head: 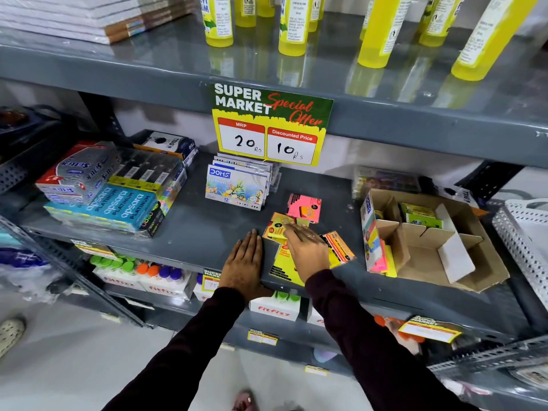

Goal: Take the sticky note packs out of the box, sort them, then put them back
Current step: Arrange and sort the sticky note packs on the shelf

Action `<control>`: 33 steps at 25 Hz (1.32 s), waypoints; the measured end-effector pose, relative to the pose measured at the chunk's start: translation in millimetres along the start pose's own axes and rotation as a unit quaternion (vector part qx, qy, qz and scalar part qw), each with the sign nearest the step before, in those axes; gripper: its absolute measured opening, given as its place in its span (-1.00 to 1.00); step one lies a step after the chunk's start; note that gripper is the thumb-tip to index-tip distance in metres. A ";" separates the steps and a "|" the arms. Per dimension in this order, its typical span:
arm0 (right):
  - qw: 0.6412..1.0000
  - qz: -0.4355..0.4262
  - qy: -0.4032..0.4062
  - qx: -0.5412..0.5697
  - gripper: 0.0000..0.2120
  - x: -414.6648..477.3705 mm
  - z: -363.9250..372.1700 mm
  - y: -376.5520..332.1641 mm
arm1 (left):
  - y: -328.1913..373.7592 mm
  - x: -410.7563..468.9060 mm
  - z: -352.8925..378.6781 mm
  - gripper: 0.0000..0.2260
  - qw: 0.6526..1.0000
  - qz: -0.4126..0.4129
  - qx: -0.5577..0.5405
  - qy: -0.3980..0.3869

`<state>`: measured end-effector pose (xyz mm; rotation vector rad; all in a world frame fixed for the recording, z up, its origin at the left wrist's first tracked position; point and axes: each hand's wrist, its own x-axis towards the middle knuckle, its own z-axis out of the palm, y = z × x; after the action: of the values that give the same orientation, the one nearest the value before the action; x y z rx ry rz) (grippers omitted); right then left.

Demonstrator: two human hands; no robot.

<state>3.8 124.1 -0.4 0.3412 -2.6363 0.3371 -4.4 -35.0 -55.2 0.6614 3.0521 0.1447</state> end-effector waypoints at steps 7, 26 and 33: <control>0.999 -0.046 0.025 -0.005 -0.84 -77.5 9.7 8.4 | -0.6 1.7 3.6 0.09 1.000 0.000 -0.020 0.005; 0.981 0.188 0.029 -0.025 -0.78 27.7 -29.8 26.2 | -2.1 1.1 3.6 0.09 1.000 -0.003 -0.028 -0.004; 0.975 0.068 -0.202 -0.057 -0.78 30.6 11.2 -3.8 | -3.1 1.0 2.6 0.10 1.000 0.000 -0.022 -0.002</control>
<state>-26.1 111.7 4.9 0.2081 -3.0733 0.1715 -6.4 -37.2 -58.0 0.6588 3.0362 0.2095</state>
